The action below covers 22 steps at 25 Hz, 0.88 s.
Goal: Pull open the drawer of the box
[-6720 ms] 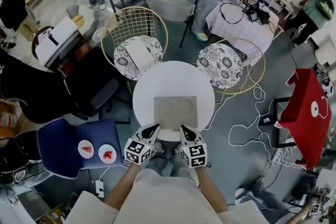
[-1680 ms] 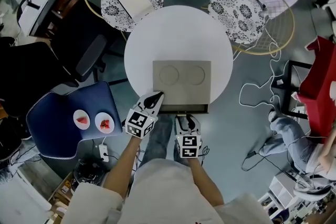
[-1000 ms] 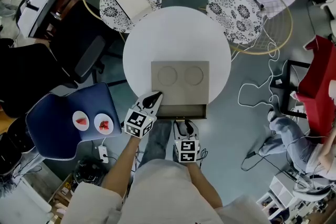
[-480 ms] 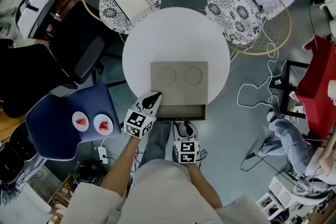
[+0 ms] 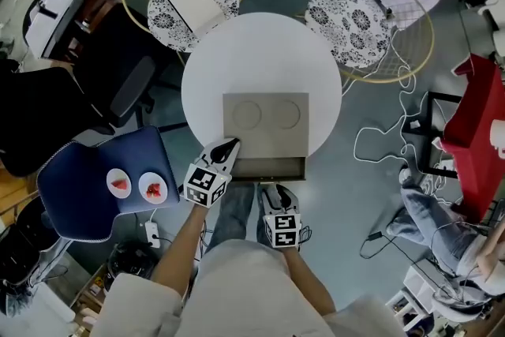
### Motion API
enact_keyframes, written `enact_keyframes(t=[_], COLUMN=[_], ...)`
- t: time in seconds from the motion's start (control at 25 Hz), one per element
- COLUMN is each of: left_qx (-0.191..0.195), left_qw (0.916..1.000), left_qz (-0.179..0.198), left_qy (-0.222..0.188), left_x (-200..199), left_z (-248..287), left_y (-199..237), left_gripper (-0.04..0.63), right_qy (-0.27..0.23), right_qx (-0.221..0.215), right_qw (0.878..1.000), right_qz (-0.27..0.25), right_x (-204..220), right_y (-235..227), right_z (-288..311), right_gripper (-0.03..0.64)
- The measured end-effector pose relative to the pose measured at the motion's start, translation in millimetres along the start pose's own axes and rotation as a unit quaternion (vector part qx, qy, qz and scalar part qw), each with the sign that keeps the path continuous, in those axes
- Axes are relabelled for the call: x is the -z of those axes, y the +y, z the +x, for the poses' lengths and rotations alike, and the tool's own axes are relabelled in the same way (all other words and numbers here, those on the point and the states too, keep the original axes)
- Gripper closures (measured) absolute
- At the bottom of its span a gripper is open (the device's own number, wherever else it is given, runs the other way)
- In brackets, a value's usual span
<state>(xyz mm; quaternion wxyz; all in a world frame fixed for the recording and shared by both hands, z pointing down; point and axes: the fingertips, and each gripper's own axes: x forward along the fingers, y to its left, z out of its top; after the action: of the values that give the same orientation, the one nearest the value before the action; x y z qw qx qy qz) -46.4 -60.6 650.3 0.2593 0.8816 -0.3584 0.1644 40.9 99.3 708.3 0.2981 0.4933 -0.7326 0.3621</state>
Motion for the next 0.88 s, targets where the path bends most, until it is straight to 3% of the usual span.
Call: enact_keyframes(t=[0.2, 0.6, 0.88], left_qx=[-0.005, -0.016, -0.023], left_qw=[0.9999, 0.9998, 0.9987], left_qz=[-0.008, -0.002, 0.022], left_qy=[0.003, -0.011, -0.039], left_x=[-0.5, -27.7, -73.1], left_z=[-0.4, -4.8, -4.3], left_y=[-0.5, -20.1, -49.3], left_gripper=[0.584, 0.584, 0.584], right_qy=[-0.007, -0.038, -0.109], right_qx=[0.001, -0.018, -0.028], right_qw=[1.0, 0.998, 0.99], right_qz=[-0.02, -0.048, -0.087], right_x=[-4.5, -39.1, -118.3], right_y=[-1.0, -6.5, -22.2], right_z=[-9.2, -30.4, -46.2], right_gripper=[0.589, 0.6, 0.6])
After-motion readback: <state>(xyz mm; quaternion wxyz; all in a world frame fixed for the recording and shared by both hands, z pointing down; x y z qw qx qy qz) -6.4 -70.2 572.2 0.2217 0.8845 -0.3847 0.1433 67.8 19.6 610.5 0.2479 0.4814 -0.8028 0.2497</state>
